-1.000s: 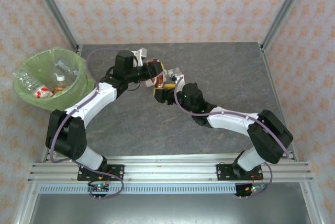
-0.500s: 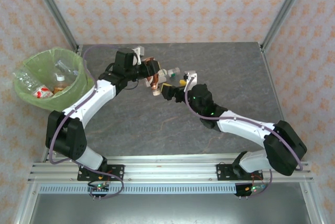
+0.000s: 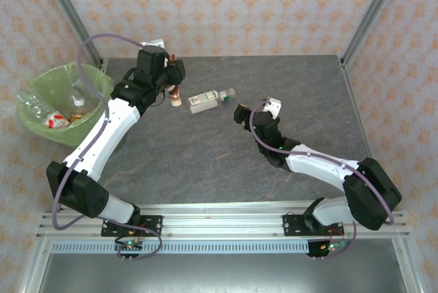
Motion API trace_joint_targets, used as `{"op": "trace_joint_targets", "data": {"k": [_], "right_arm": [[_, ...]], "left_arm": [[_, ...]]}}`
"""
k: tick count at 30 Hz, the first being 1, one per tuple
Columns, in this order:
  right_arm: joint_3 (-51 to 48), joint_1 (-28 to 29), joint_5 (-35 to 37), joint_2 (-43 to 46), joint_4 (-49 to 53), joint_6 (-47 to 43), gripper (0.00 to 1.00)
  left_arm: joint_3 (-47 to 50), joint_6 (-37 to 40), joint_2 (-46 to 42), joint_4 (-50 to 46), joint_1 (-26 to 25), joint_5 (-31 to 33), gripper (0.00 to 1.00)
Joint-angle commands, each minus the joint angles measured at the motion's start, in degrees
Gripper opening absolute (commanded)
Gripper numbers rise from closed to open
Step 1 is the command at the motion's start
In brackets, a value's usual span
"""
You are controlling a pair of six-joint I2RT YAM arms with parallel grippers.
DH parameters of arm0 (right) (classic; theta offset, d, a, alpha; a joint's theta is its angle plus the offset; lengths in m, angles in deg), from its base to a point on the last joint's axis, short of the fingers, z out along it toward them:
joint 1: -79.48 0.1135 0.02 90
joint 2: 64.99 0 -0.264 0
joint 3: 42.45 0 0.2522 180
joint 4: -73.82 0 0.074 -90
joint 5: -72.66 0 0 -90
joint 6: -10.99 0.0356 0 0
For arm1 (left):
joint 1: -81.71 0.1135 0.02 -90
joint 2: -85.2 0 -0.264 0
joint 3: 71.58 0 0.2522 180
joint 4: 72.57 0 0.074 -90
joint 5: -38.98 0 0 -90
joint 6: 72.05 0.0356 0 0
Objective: Put the plastic bottles in the bin
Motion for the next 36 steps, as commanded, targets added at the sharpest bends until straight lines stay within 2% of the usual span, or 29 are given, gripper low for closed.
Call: {"op": "trace_joint_targets", "data": {"k": [1, 6, 8, 11, 16, 23, 32, 36], "right_arm": [[-0.57, -0.23, 2.68, 0.58, 1.56, 2.18, 1.0], [-0.63, -0.23, 2.66, 0.64, 1.74, 2.42, 0.99], [-0.76, -0.3, 2.71, 0.57, 1.79, 2.53, 0.99], [-0.24, -0.32, 1.97, 0.42, 2.71, 2.13, 0.99], [0.22, -0.25, 2.05, 0.01, 2.97, 1.92, 0.99], [0.22, -0.31, 1.83, -0.62, 2.8, 2.36, 0.99], [1.16, -0.32, 0.93, -1.63, 2.75, 2.37, 0.99], [1.32, -0.27, 0.64, -1.93, 2.8, 2.45, 0.99]], "left_arm": [[-3.78, 5.77, -2.32, -3.36, 0.36, 11.58, 0.58], [-7.27, 10.45, -2.47, -4.22, 0.82, 21.17, 0.58], [-8.7, 11.34, -2.35, -4.85, 1.06, 27.68, 0.58], [-8.45, 13.77, -3.46, -3.16, 1.63, 34.06, 0.58], [-5.37, 18.91, -7.01, 3.73, 3.4, 39.71, 0.58], [-1.56, 17.16, -10.86, 7.06, 11.28, 40.06, 0.58], [2.39, 15.21, -12.13, 8.07, 15.8, 45.09, 0.59], [3.02, 10.52, -11.93, 5.11, 18.83, 42.82, 0.6]]}}
